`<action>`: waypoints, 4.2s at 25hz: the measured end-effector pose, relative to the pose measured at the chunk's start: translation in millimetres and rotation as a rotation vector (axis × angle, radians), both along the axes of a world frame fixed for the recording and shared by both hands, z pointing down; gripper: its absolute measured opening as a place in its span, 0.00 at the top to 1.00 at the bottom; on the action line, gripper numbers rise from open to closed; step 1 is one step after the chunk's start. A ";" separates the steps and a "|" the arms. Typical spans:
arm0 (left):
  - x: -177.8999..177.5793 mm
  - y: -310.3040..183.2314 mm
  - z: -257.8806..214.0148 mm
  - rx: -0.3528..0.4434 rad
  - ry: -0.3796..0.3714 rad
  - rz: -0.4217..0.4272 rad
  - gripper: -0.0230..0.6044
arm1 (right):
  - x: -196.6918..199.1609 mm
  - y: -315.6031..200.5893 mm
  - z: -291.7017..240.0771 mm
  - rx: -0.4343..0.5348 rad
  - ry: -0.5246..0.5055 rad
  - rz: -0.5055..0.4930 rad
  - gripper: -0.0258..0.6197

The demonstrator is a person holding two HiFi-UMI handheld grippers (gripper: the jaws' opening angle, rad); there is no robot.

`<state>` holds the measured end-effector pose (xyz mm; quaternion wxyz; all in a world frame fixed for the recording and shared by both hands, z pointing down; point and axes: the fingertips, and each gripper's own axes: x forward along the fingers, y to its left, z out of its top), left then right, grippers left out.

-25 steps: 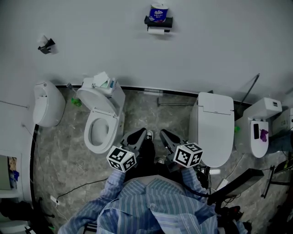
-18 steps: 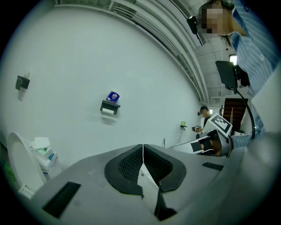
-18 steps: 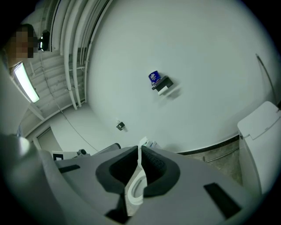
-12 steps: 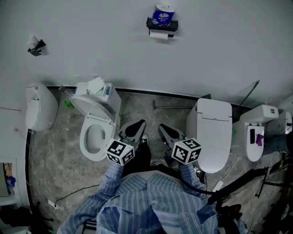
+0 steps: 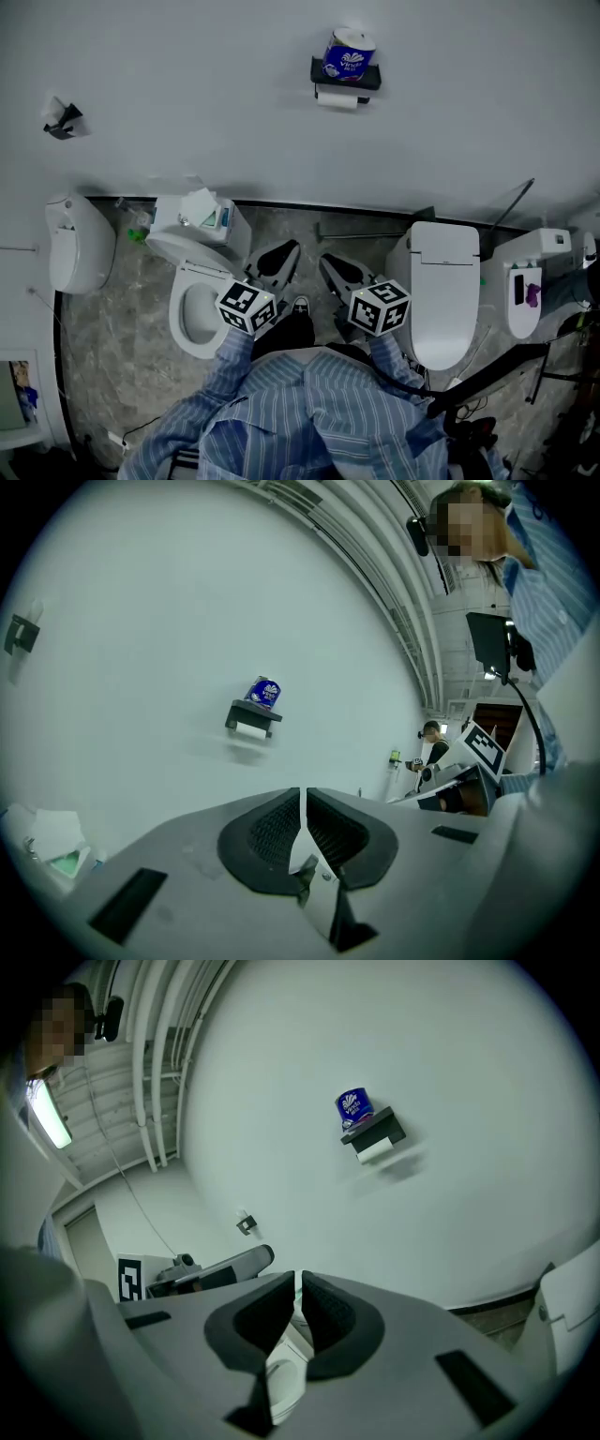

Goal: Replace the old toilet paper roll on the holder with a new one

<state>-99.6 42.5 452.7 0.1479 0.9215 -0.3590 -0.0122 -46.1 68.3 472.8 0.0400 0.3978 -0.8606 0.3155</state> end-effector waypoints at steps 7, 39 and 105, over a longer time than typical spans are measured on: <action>-4.3 -41.3 4.2 -0.005 0.012 0.074 0.95 | -15.7 -40.4 1.5 0.018 0.046 0.035 0.92; 64.7 -212.1 24.2 -0.132 0.024 -0.038 0.91 | 76.3 -204.9 12.2 -0.042 0.056 -0.011 0.92; 228.7 -360.6 -11.9 -0.469 0.747 0.182 0.70 | 193.0 -291.5 44.6 -0.159 0.021 -0.025 0.92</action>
